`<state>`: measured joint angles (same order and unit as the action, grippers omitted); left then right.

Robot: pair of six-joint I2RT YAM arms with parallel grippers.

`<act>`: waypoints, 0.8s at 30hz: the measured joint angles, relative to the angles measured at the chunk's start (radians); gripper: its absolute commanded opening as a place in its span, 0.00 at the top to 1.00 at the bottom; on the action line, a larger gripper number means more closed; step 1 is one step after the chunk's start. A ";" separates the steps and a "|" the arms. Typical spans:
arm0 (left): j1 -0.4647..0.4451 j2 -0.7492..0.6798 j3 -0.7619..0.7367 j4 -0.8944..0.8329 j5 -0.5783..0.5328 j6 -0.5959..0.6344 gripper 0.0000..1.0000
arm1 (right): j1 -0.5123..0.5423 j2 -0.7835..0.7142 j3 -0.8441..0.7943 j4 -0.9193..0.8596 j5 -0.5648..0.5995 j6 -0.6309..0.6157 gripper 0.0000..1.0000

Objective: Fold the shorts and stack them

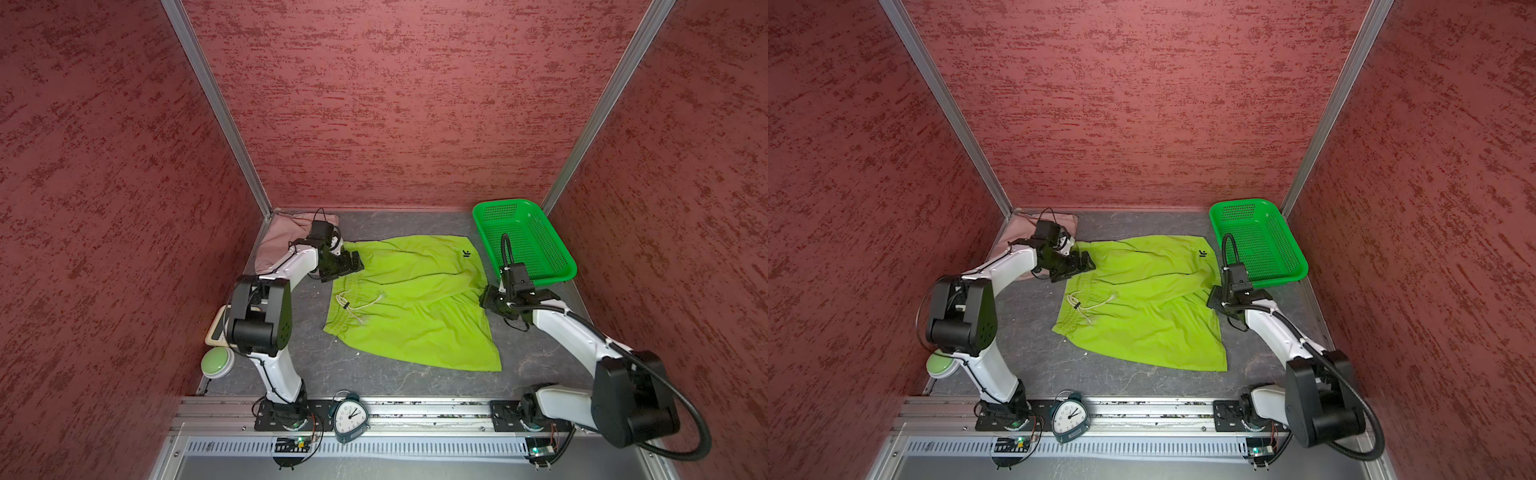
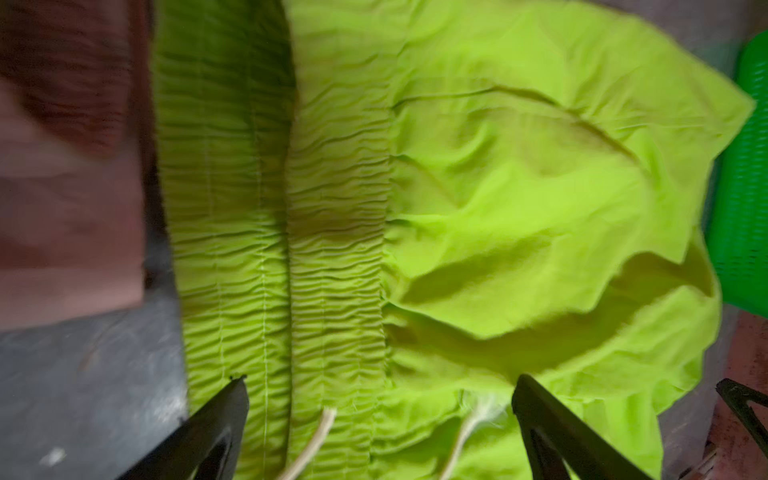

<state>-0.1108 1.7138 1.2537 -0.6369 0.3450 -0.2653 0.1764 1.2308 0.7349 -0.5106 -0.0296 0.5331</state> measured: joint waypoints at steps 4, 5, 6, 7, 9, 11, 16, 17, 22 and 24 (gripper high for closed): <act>0.024 -0.280 -0.138 0.021 -0.002 -0.111 0.01 | 0.005 -0.135 0.005 -0.076 -0.050 0.074 0.35; 0.036 -0.354 -0.202 0.032 0.006 -0.154 0.01 | 0.013 -0.174 -0.011 -0.095 -0.066 0.110 0.35; 0.046 -0.412 -0.261 0.034 0.016 -0.191 0.01 | 0.021 -0.207 -0.029 -0.116 -0.081 0.143 0.34; 0.058 -0.468 -0.326 0.026 0.023 -0.232 0.01 | 0.033 -0.245 -0.053 -0.144 -0.095 0.178 0.34; 0.071 -0.543 -0.426 -0.015 0.028 -0.300 0.01 | 0.053 -0.316 -0.094 -0.220 -0.116 0.249 0.34; 0.076 -0.591 -0.489 -0.082 0.021 -0.358 0.01 | 0.069 -0.375 -0.119 -0.313 -0.129 0.314 0.33; 0.078 -0.680 -0.534 -0.180 0.014 -0.455 0.01 | 0.078 -0.454 -0.182 -0.453 -0.185 0.421 0.29; 0.078 -0.694 -0.538 -0.193 0.016 -0.470 0.01 | 0.083 -0.452 -0.196 -0.477 -0.199 0.434 0.29; 0.075 -0.722 -0.565 -0.251 0.013 -0.522 0.01 | 0.109 -0.371 -0.209 -0.552 -0.238 0.454 0.27; 0.074 -0.735 -0.581 -0.269 0.013 -0.537 0.01 | 0.117 -0.322 -0.207 -0.561 -0.245 0.453 0.27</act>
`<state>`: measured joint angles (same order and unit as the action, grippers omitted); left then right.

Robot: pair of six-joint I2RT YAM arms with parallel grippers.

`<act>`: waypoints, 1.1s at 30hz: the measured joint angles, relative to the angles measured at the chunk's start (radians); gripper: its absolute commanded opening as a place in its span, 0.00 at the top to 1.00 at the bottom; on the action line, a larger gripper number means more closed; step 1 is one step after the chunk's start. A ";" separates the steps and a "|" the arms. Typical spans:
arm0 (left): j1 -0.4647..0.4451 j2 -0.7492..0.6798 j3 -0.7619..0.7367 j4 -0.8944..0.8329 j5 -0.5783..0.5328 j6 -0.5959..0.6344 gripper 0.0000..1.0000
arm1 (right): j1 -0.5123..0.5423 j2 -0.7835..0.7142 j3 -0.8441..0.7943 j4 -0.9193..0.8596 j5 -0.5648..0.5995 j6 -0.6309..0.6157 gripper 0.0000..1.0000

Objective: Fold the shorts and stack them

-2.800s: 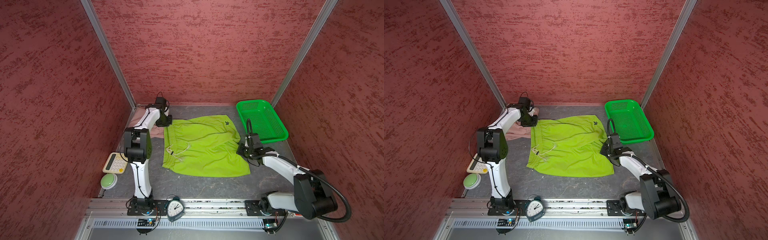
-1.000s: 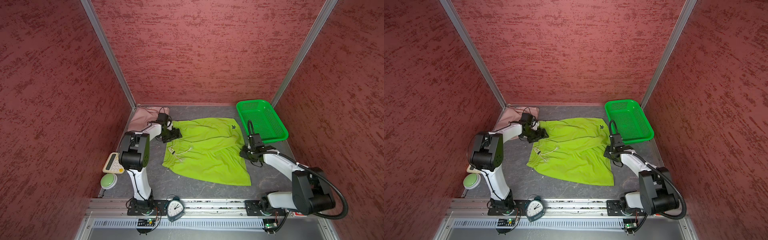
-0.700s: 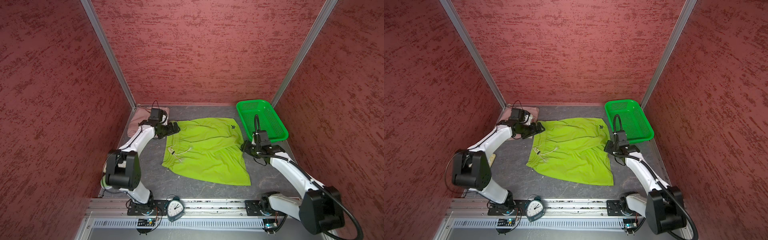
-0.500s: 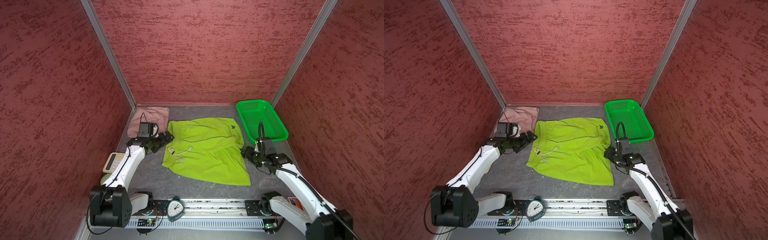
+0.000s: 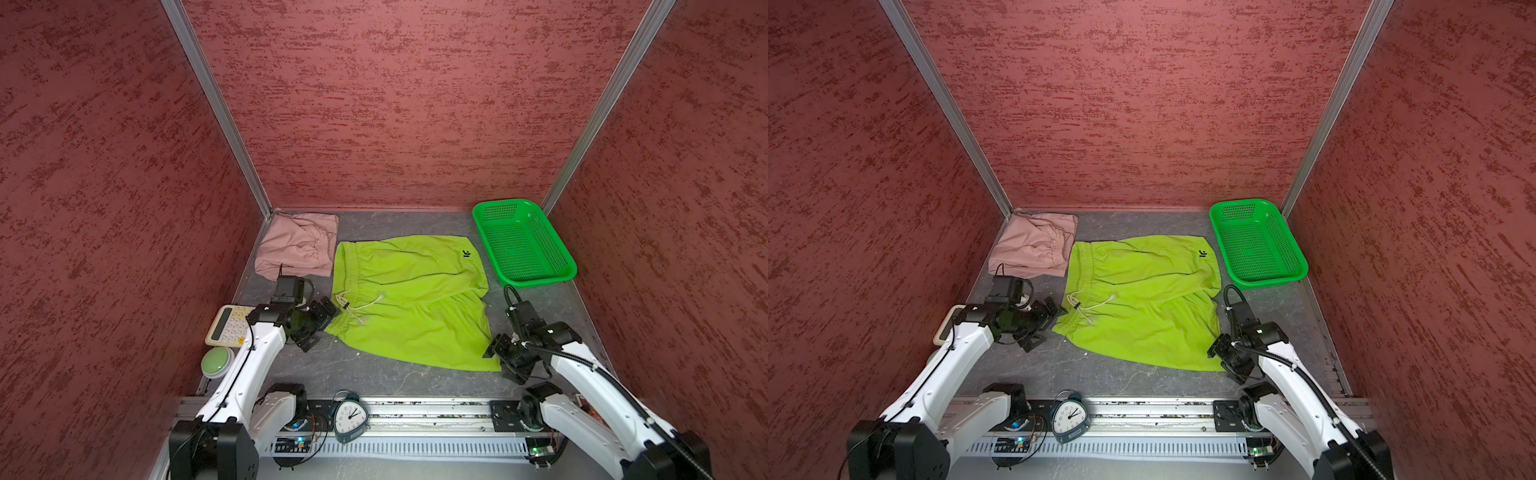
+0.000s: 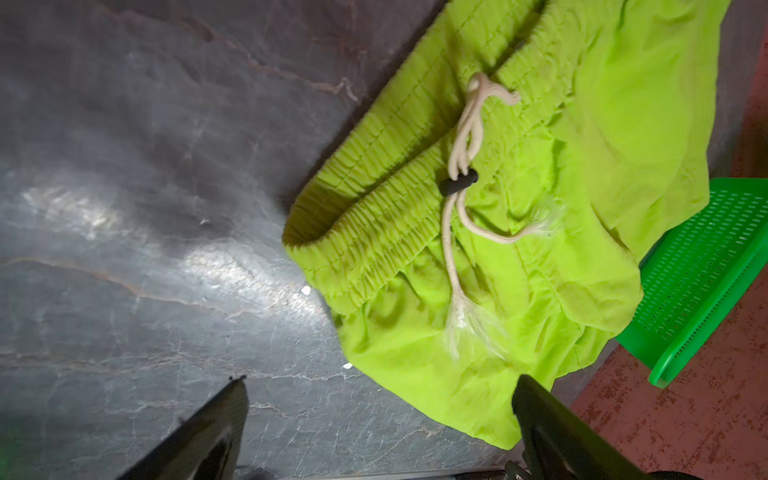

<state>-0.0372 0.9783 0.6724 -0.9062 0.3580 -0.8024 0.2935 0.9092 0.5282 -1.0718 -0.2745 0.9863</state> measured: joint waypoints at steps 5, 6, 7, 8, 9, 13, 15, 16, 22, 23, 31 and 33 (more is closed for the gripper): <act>-0.014 -0.039 -0.057 -0.014 0.000 -0.045 0.01 | 0.034 0.082 0.000 0.037 -0.007 0.015 0.28; -0.016 -0.047 -0.067 -0.015 0.000 -0.055 0.01 | 0.050 0.092 -0.001 0.057 -0.003 0.029 0.28; -0.019 -0.058 -0.077 -0.015 -0.004 -0.063 0.01 | 0.067 0.097 -0.007 0.079 0.002 0.049 0.28; -0.019 -0.071 -0.085 -0.014 -0.007 -0.070 0.01 | 0.082 0.097 -0.014 0.099 0.010 0.065 0.30; -0.021 -0.090 -0.094 -0.015 -0.012 -0.079 0.01 | 0.102 0.091 -0.028 0.122 0.024 0.090 0.32; -0.026 -0.135 -0.121 -0.011 -0.021 -0.103 0.01 | 0.141 0.044 -0.098 0.174 0.064 0.166 0.39; -0.031 -0.135 -0.136 -0.005 -0.024 -0.110 0.01 | 0.150 0.021 -0.113 0.185 0.074 0.200 0.45; -0.034 -0.133 -0.145 0.002 -0.024 -0.113 0.01 | 0.156 0.005 -0.121 0.189 0.080 0.216 0.49; -0.063 -0.107 -0.172 0.050 -0.034 -0.128 0.01 | 0.171 -0.011 -0.142 0.247 0.133 0.264 0.86; -0.068 -0.107 -0.173 0.061 -0.037 -0.129 0.01 | 0.171 -0.006 -0.145 0.264 0.144 0.265 0.96; -0.122 -0.077 -0.201 0.161 -0.075 -0.137 0.05 | 0.176 0.033 -0.144 0.346 0.178 0.266 1.00; -0.132 -0.062 -0.217 0.189 -0.084 -0.141 0.09 | 0.177 0.023 -0.144 0.345 0.182 0.266 1.00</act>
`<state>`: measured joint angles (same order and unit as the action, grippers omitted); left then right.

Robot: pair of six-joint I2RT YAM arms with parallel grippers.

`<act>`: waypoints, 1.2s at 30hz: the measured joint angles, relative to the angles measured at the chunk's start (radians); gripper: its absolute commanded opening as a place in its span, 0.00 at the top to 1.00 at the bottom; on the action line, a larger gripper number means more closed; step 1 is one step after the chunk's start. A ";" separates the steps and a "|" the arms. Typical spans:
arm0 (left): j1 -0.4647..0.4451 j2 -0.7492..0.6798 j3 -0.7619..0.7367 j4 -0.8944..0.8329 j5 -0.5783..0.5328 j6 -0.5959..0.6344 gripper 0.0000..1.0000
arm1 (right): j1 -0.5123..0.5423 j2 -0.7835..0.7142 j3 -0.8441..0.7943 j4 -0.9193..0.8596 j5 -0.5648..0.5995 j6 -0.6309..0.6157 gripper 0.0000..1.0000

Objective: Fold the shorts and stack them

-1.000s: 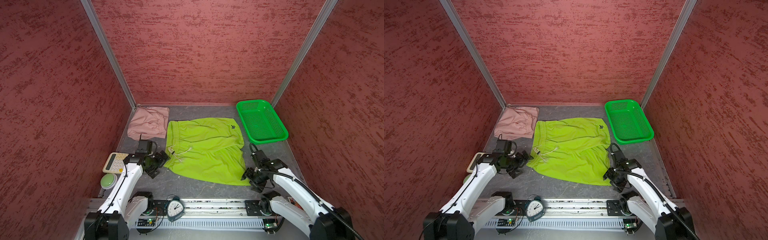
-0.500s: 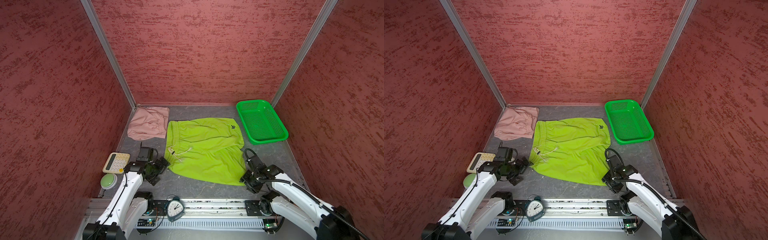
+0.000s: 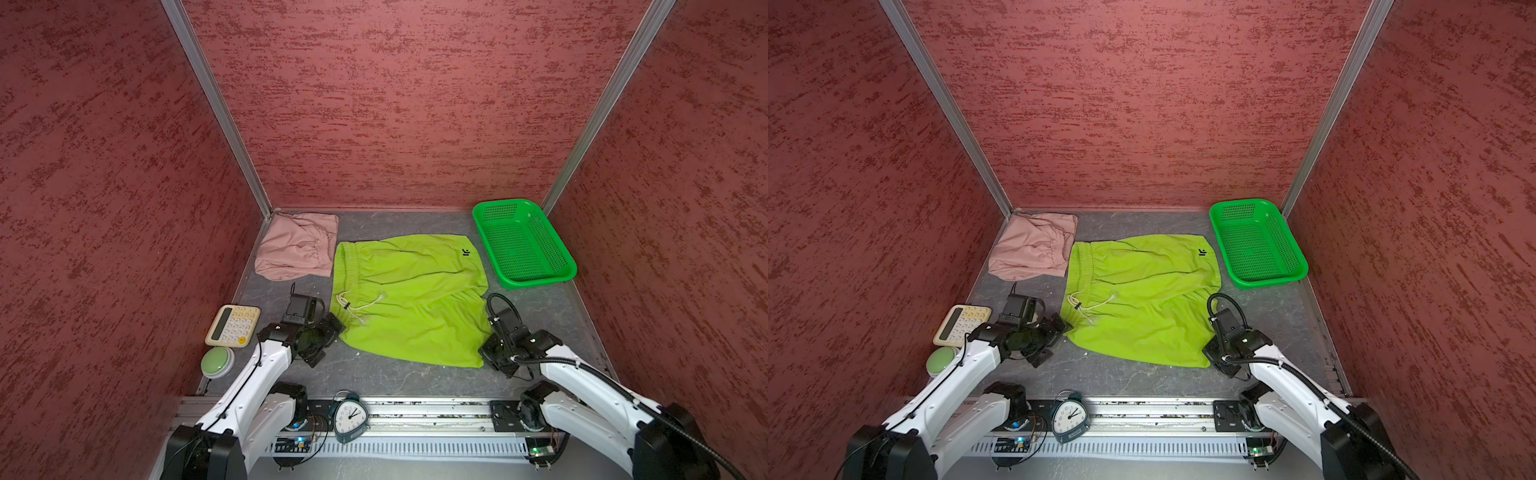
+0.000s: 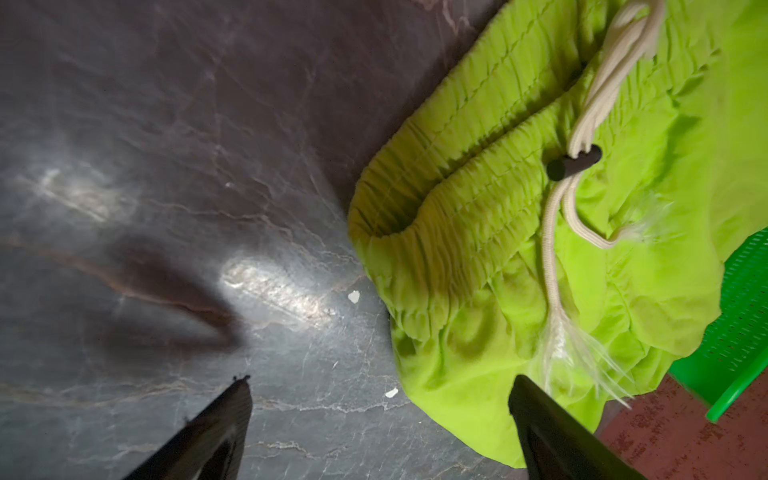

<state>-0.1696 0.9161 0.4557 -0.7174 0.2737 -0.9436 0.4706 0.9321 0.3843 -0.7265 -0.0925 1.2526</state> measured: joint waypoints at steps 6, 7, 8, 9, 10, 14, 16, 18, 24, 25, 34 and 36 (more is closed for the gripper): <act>-0.005 0.062 -0.019 0.068 -0.042 0.007 0.23 | 0.000 -0.038 0.000 -0.034 0.037 0.001 1.00; -0.005 0.069 -0.019 0.082 -0.048 0.013 0.24 | 0.000 -0.040 0.000 -0.037 0.041 0.001 1.00; -0.005 0.078 -0.019 0.099 -0.056 0.015 0.27 | 0.000 -0.041 0.000 -0.040 0.046 0.000 1.00; -0.005 0.087 -0.019 0.113 -0.065 0.018 0.29 | 0.000 -0.041 0.000 -0.044 0.053 0.000 1.00; -0.005 0.093 -0.019 0.127 -0.072 0.022 0.31 | 0.000 -0.041 0.000 -0.047 0.059 -0.001 1.00; -0.005 0.124 -0.019 0.196 -0.089 0.024 0.36 | 0.000 -0.042 0.000 -0.050 0.079 -0.003 1.00; -0.005 0.141 -0.019 0.224 -0.093 0.023 0.45 | 0.000 -0.046 0.000 -0.050 0.080 -0.003 1.00; -0.006 0.154 -0.022 0.246 -0.096 0.023 0.60 | 0.000 -0.056 0.000 -0.050 0.085 -0.003 1.00; -0.001 0.156 -0.032 0.269 -0.105 0.044 1.00 | 0.000 -0.066 0.003 -0.051 0.126 -0.008 1.00; 0.003 0.154 -0.027 0.262 -0.105 0.054 1.00 | 0.000 -0.066 0.011 -0.056 0.138 -0.014 1.00; 0.085 0.012 0.138 0.077 -0.089 0.179 1.00 | 0.006 -0.118 0.241 -0.152 0.294 -0.135 1.00; 0.098 -0.001 0.188 0.039 -0.080 0.208 1.00 | 0.008 -0.136 0.311 -0.187 0.323 -0.167 1.00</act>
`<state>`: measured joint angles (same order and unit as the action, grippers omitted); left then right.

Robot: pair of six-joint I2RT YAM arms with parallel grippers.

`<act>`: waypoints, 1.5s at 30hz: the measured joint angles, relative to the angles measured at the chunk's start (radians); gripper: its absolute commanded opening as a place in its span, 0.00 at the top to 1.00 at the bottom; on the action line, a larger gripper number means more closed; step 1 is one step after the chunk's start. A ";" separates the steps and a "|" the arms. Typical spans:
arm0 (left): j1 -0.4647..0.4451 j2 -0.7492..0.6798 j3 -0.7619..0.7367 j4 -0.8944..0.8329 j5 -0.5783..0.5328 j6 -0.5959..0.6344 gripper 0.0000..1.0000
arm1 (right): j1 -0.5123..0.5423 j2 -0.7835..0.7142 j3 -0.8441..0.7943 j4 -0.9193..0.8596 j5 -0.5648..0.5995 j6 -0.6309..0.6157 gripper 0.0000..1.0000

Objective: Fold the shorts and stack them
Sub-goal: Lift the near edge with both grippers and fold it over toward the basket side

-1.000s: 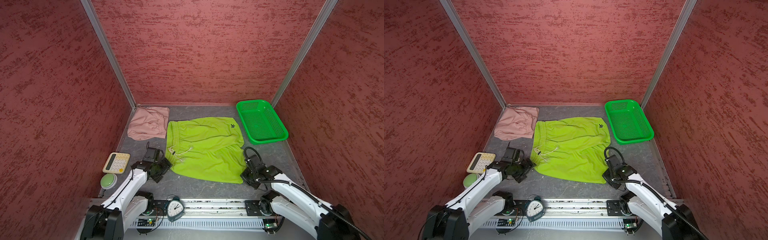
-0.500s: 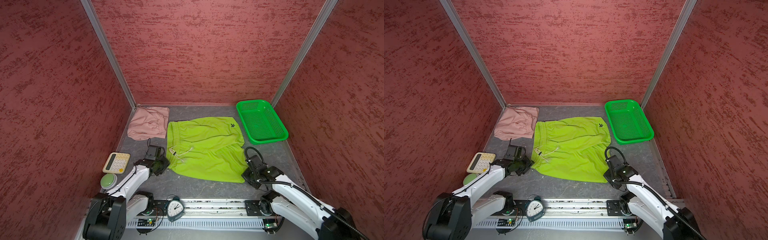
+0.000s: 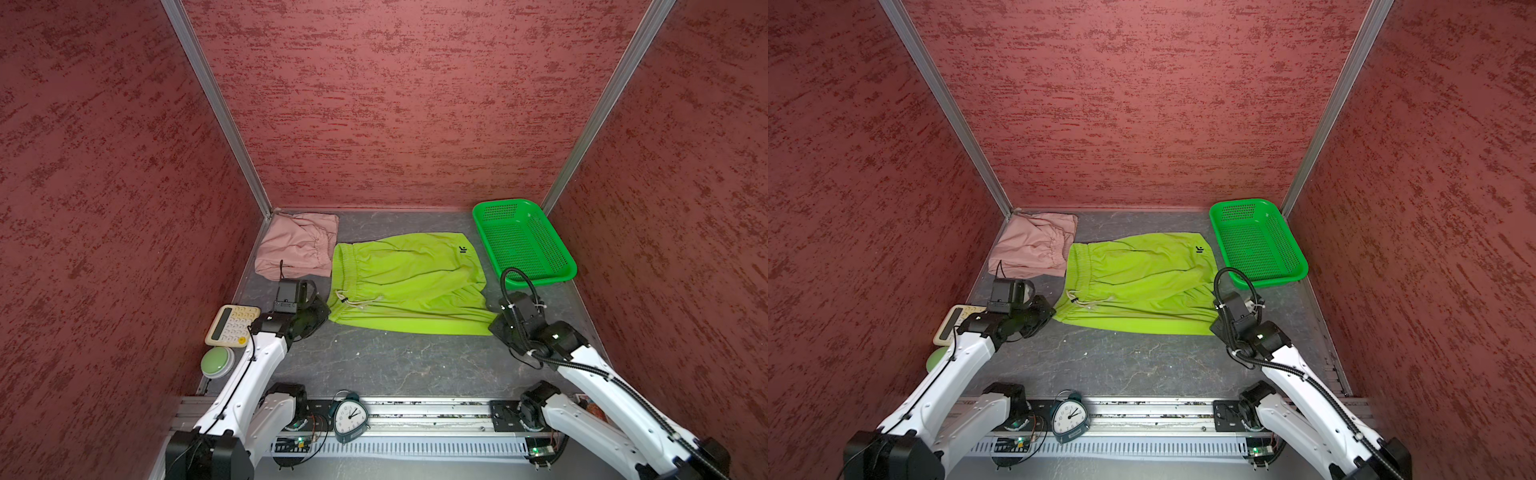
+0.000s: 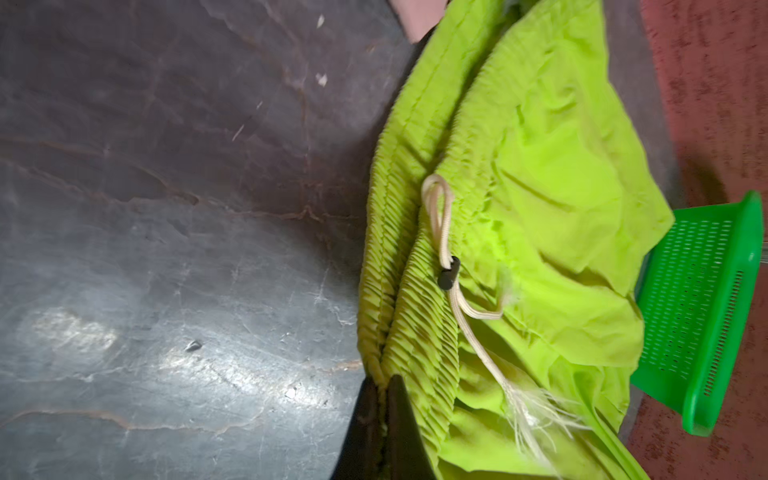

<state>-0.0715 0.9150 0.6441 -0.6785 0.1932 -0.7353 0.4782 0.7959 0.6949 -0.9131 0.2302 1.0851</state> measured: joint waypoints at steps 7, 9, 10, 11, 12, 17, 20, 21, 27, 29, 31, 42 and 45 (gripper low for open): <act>0.006 0.023 0.168 -0.114 0.032 0.107 1.00 | 0.005 0.030 0.242 -0.105 0.089 -0.144 1.00; 0.006 0.030 0.208 -0.139 0.040 0.133 1.00 | 0.006 0.051 0.288 -0.126 0.106 -0.183 1.00; 0.006 0.030 0.224 -0.153 0.043 0.145 1.00 | 0.006 0.057 0.307 -0.135 0.113 -0.205 1.00; 0.006 0.029 0.237 -0.167 0.046 0.153 1.00 | 0.006 0.060 0.319 -0.143 0.116 -0.219 1.00; 0.005 0.028 0.250 -0.183 0.048 0.162 1.00 | 0.006 0.059 0.333 -0.157 0.118 -0.235 1.00; -0.022 -0.002 0.291 -0.271 0.055 0.181 1.00 | 0.009 0.016 0.364 -0.224 0.122 -0.285 1.00; -0.054 -0.045 0.319 -0.330 0.046 0.183 1.00 | 0.009 -0.022 0.376 -0.268 0.122 -0.306 1.00; -0.065 -0.066 0.328 -0.347 0.040 0.183 1.00 | 0.009 -0.034 0.385 -0.277 0.122 -0.312 1.00; -0.085 -0.176 0.368 -0.429 0.030 0.184 1.00 | 0.010 -0.064 0.465 -0.293 0.117 -0.375 1.00; -0.086 -0.183 0.377 -0.445 0.021 0.187 1.00 | 0.010 -0.044 0.480 -0.288 0.114 -0.405 1.00; -0.086 -0.177 0.378 -0.456 0.006 0.193 1.00 | 0.010 0.001 0.488 -0.285 0.114 -0.440 1.00; -0.021 0.091 0.365 -0.384 -0.033 0.277 1.00 | -0.003 0.298 0.518 -0.235 0.119 -0.658 1.00; 0.015 0.180 0.379 -0.352 -0.008 0.307 1.00 | -0.026 0.350 0.523 -0.185 0.105 -0.724 1.00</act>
<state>-0.0563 1.0954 1.0233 -1.0309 0.1852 -0.4282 0.4526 1.1458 1.2182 -1.0981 0.3355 0.3614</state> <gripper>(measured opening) 0.059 0.050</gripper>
